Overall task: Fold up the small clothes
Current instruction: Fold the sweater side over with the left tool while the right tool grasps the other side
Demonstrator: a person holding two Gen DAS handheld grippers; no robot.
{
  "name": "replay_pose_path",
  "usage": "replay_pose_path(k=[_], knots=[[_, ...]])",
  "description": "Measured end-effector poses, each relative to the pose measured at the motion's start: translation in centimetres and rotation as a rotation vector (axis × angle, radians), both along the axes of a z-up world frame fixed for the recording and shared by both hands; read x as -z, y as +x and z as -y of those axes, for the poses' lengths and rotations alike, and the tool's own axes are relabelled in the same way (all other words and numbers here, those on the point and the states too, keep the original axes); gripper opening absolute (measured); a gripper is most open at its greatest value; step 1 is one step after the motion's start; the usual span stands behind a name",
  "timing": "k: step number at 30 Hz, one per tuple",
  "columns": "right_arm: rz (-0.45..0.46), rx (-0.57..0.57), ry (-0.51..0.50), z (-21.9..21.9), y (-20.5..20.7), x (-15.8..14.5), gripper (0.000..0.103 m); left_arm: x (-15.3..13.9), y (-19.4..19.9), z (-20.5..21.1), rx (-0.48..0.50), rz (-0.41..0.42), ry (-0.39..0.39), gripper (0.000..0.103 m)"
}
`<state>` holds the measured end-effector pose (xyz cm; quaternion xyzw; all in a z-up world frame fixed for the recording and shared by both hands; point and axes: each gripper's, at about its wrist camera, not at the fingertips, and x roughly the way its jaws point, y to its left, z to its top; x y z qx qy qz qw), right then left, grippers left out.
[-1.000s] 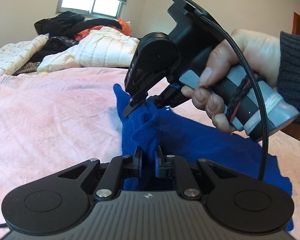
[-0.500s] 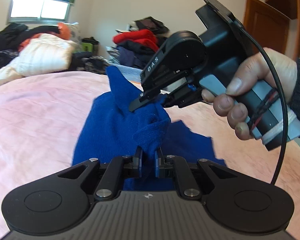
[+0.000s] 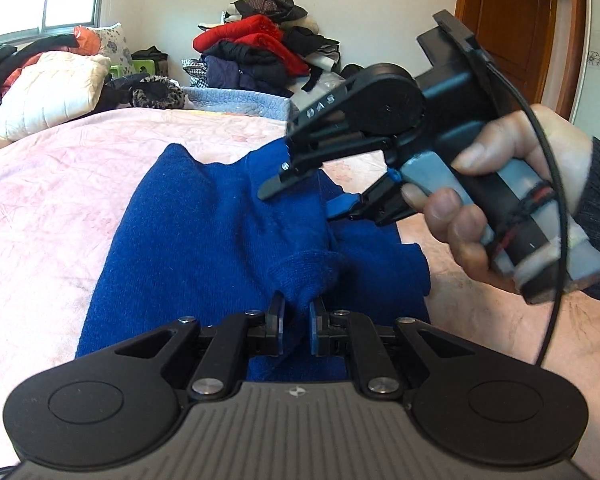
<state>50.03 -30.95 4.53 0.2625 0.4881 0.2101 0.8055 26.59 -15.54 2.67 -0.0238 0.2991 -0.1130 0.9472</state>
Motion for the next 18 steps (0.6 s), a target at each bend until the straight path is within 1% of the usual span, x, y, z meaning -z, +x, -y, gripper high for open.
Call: replay_pose_path(k=[4,5,6,7,9,13,14,16,18], knots=[[-0.011,0.041,0.102,0.7,1.4,0.6,0.046,0.2,0.1,0.4,0.003,0.001,0.021,0.011],[-0.019,0.045,0.11,0.7,1.7,0.9,0.041,0.3,-0.2,0.7,0.005,0.002,0.027,0.011],[-0.029,0.034,0.101,0.7,1.9,1.0,0.016,0.2,-0.5,0.9,0.009,0.003,0.033,0.011],[-0.019,0.024,0.083,0.7,2.0,1.0,0.012,0.2,-0.5,1.0,0.017,0.005,0.04,0.011],[0.028,-0.006,0.06,0.8,1.6,0.2,0.012,0.0,-0.7,1.2,0.045,0.01,0.048,0.011],[0.099,-0.02,0.064,2.5,1.3,-2.1,0.011,-0.8,-1.4,2.4,0.127,0.052,0.057,0.011],[0.113,-0.023,0.049,3.0,1.2,-2.5,0.011,-0.9,-1.7,2.9,0.155,0.059,0.056,0.009],[0.111,-0.015,-0.004,4.0,1.4,-2.3,0.011,-0.7,-2.0,4.1,0.209,0.056,0.068,0.009],[0.068,0.0,-0.033,5.0,1.7,-0.6,0.011,0.4,-1.9,5.2,0.231,0.033,0.101,0.009]])
